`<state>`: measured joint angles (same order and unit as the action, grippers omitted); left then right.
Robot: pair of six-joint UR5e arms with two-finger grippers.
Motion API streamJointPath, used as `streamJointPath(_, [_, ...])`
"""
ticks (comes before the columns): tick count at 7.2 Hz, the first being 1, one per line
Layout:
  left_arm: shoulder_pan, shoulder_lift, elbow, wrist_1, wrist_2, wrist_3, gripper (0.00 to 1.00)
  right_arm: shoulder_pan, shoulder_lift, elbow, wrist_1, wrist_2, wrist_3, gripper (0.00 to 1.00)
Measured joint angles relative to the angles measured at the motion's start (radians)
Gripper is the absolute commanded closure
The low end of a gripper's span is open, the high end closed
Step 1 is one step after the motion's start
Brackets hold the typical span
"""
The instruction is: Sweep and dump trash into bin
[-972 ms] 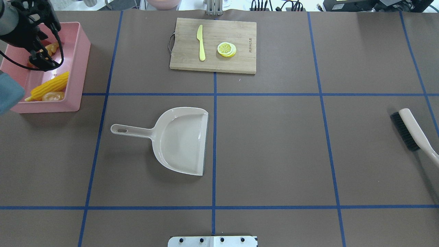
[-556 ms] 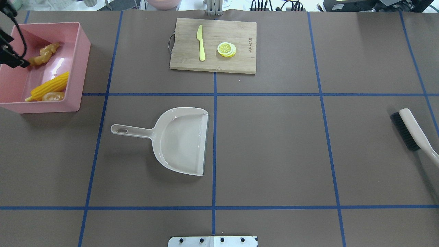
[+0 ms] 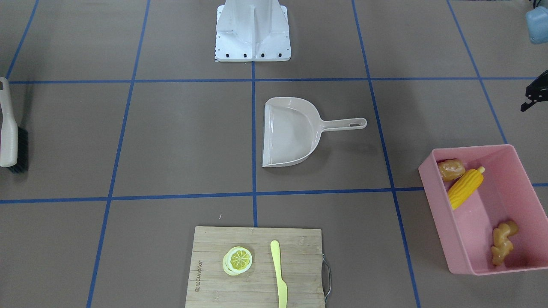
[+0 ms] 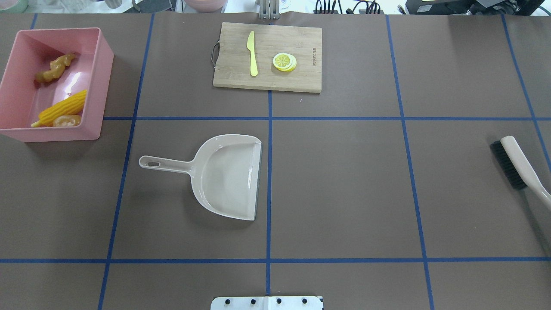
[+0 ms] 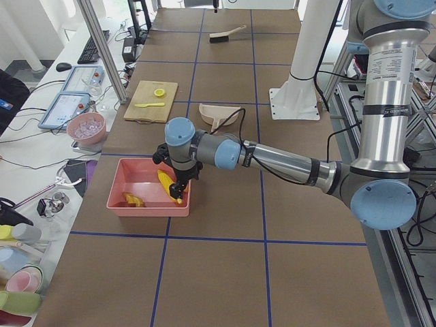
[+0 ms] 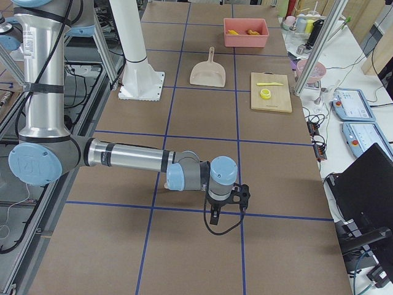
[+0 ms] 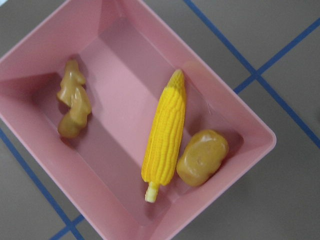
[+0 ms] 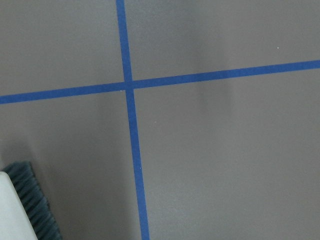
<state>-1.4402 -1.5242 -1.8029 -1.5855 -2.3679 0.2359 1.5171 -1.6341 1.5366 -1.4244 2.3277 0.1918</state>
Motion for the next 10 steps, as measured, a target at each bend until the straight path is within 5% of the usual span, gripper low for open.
streamJointPath(3, [-0.139, 0.127, 0.028, 0.011, -0.004, -0.007, 0.02, 0.000, -0.001, 0.000, 0.000, -0.001, -0.001, 0.00])
streamJointPath(6, [-0.216, 0.084, 0.042, 0.171, -0.004, -0.008, 0.02, 0.000, -0.003, -0.001, -0.001, -0.001, -0.001, 0.00])
streamJointPath(10, [-0.223, 0.066, 0.034, 0.202, -0.005, -0.008, 0.02, 0.000, -0.003, 0.002, 0.000, -0.001, 0.003, 0.00])
